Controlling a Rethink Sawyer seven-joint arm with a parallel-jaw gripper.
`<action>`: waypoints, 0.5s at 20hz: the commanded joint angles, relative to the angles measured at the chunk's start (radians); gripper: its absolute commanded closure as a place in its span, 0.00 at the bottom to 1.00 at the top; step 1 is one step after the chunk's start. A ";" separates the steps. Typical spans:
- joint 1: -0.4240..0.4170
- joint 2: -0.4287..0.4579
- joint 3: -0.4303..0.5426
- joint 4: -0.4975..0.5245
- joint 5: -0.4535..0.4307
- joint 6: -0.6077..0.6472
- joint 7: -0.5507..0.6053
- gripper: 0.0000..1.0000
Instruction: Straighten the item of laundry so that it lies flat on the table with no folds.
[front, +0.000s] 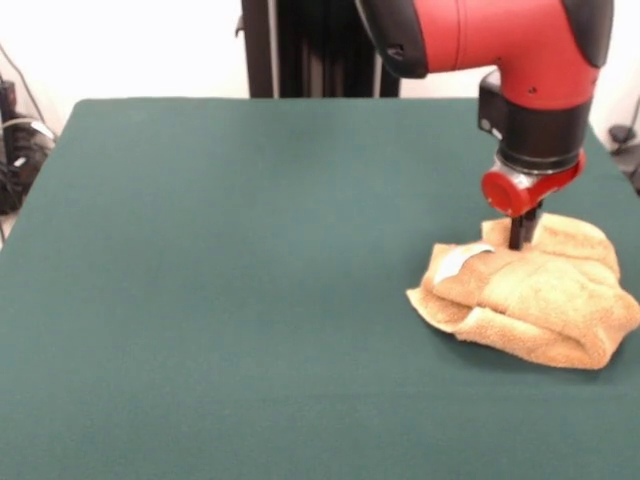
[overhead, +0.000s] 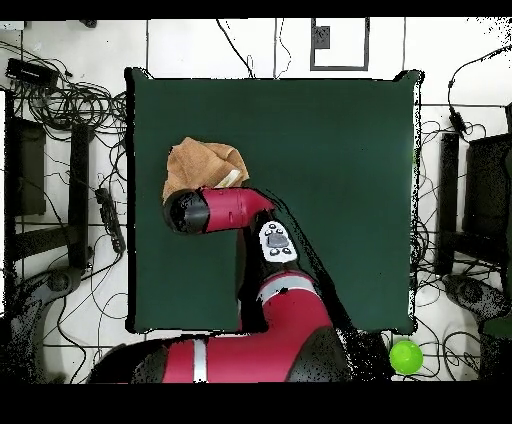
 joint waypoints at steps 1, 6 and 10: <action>0.070 0.071 -0.002 0.044 0.053 0.003 0.300 1.00; 0.068 0.076 -0.002 0.045 0.081 0.013 0.291 1.00; 0.069 0.075 -0.004 0.050 0.099 0.022 0.286 1.00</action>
